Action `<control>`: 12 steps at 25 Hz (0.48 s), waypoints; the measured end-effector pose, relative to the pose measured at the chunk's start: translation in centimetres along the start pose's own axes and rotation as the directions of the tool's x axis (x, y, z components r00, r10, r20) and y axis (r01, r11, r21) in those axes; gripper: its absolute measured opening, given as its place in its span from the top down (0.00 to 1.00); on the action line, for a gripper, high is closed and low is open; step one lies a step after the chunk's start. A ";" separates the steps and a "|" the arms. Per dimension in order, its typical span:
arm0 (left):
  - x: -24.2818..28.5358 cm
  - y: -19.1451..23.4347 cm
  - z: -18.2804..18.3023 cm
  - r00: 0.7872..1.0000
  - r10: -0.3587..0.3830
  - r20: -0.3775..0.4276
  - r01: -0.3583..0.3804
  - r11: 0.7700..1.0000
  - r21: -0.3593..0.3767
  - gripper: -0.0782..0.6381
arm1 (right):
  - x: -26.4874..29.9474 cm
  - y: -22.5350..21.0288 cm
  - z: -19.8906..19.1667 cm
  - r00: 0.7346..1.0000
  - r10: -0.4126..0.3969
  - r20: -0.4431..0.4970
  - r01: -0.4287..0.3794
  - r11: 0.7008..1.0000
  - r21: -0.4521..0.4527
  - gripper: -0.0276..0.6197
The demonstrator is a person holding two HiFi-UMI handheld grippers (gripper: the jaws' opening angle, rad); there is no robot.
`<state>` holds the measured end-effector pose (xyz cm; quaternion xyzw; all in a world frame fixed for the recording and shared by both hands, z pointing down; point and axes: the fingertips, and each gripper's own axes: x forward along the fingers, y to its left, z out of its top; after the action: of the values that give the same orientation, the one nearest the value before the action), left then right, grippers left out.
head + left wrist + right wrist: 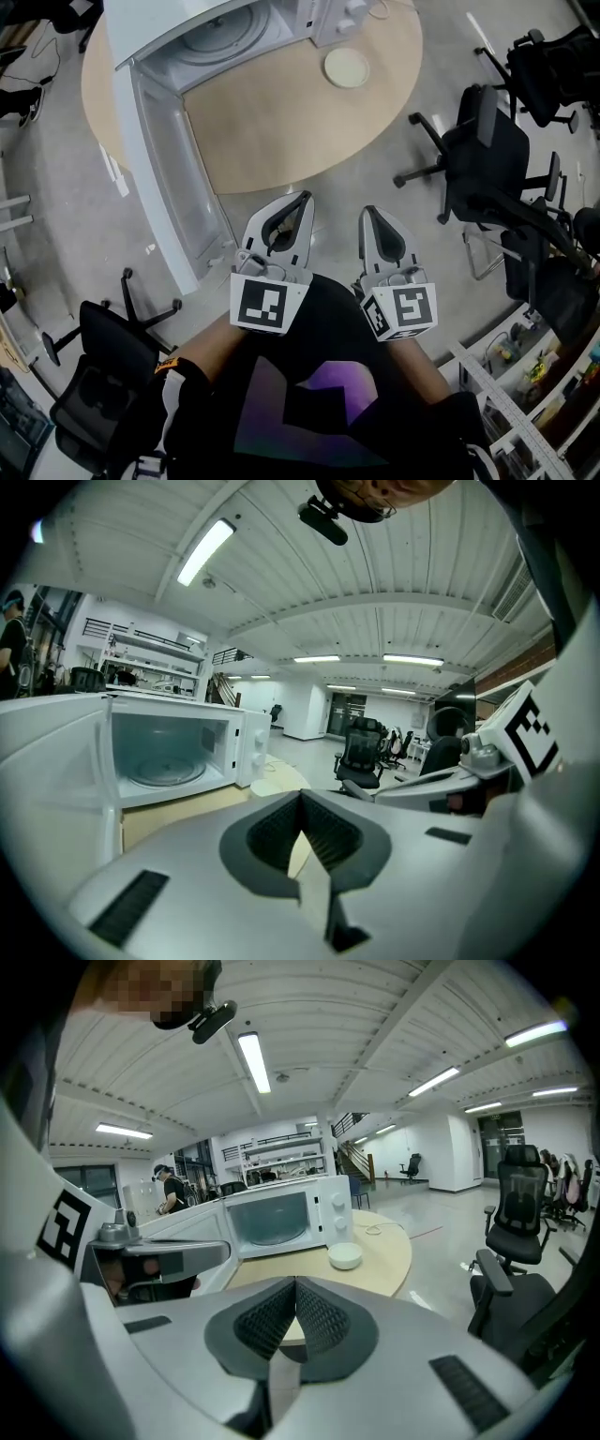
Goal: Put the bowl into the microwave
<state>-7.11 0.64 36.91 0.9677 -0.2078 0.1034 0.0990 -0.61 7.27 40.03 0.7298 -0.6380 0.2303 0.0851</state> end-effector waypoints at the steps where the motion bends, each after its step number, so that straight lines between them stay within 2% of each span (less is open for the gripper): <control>1: 0.2 0.3 -0.1 1.000 0.007 -0.001 -0.007 1.000 -0.014 0.83 | 0.5 0.0 0.1 1.000 0.006 -0.005 -0.006 1.000 -0.002 0.93; 7: 0.7 2.5 0.9 0.997 0.073 0.017 -0.072 0.994 -0.083 0.83 | 2.1 -0.1 2.0 1.000 0.025 0.011 -0.025 0.999 -0.025 0.93; 12: 0.6 4.4 1.6 0.990 0.141 0.015 -0.139 0.985 -0.106 0.83 | 3.6 0.2 3.9 0.998 0.066 0.014 -0.065 0.996 -0.054 0.93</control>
<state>-8.20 -3.92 36.14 0.9453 -0.2813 0.0883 0.1396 0.38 2.40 38.22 0.7078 -0.6681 0.2103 0.0920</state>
